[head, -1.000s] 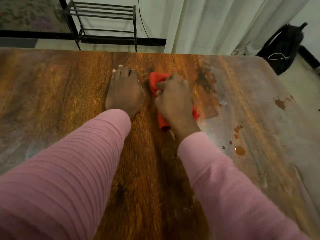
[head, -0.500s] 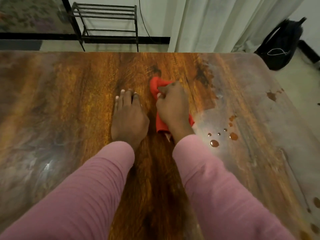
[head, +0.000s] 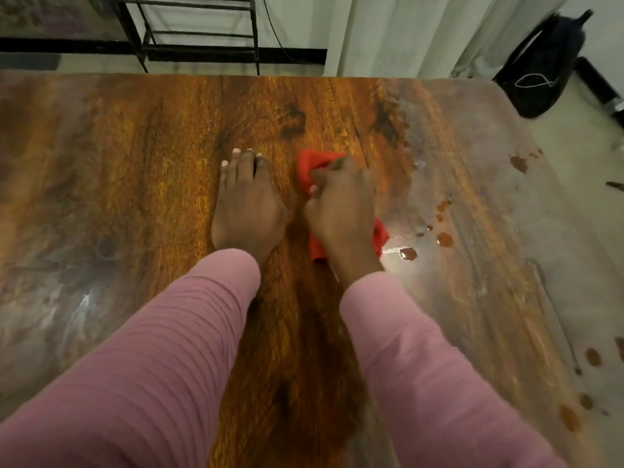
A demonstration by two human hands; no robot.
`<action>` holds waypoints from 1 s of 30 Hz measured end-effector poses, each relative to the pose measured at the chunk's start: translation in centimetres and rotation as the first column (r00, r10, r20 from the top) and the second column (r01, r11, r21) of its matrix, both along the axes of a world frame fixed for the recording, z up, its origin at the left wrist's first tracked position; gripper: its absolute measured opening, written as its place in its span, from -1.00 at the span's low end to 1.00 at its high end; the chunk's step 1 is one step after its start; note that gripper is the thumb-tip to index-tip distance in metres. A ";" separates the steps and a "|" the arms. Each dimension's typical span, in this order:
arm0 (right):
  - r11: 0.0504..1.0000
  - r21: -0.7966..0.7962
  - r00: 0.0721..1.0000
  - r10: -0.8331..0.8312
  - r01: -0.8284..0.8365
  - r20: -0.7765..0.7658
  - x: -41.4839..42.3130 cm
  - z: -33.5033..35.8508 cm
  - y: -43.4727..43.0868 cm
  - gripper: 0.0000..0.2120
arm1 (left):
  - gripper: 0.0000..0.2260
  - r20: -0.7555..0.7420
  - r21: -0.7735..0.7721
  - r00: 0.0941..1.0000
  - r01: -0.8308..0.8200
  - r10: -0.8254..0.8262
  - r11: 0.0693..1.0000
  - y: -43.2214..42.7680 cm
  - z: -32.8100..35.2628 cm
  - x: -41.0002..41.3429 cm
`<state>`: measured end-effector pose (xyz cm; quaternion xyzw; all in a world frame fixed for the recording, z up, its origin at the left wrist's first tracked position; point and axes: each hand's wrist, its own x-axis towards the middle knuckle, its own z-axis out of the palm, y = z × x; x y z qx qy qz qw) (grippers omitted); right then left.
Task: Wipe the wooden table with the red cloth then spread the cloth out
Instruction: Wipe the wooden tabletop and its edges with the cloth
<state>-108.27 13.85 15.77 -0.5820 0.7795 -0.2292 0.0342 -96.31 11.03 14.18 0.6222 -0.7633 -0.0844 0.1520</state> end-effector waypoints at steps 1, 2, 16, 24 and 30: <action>0.995 -0.007 0.995 0.097 -0.097 -0.003 1.0 -0.1 0.6 -0.78 | -0.52 -0.003 0.005 1.000 0.005 -0.005 1.000 0.1 0.1 0.0; 0.986 -0.002 0.986 0.167 -0.167 -0.011 1.0 -0.2 1.0 -0.77 | -0.53 -0.005 0.007 1.000 0.010 -0.010 1.000 0.1 0.2 0.1; 0.990 0.000 0.990 0.141 -0.141 0.016 3.1 -0.4 5.5 -0.77 | -0.55 -0.003 -0.028 0.999 0.032 -0.032 0.999 0.0 -0.1 0.1; 0.969 0.095 0.973 -0.231 0.229 0.017 -5.8 1.0 6.3 -0.74 | -0.55 0.032 -0.090 0.998 0.050 -0.047 0.995 0.9 0.4 0.1; 0.990 0.029 0.990 0.141 -0.141 -0.007 2.1 -0.1 10.2 -0.76 | -0.54 0.022 -0.046 0.999 0.051 -0.050 0.998 5.1 1.2 0.4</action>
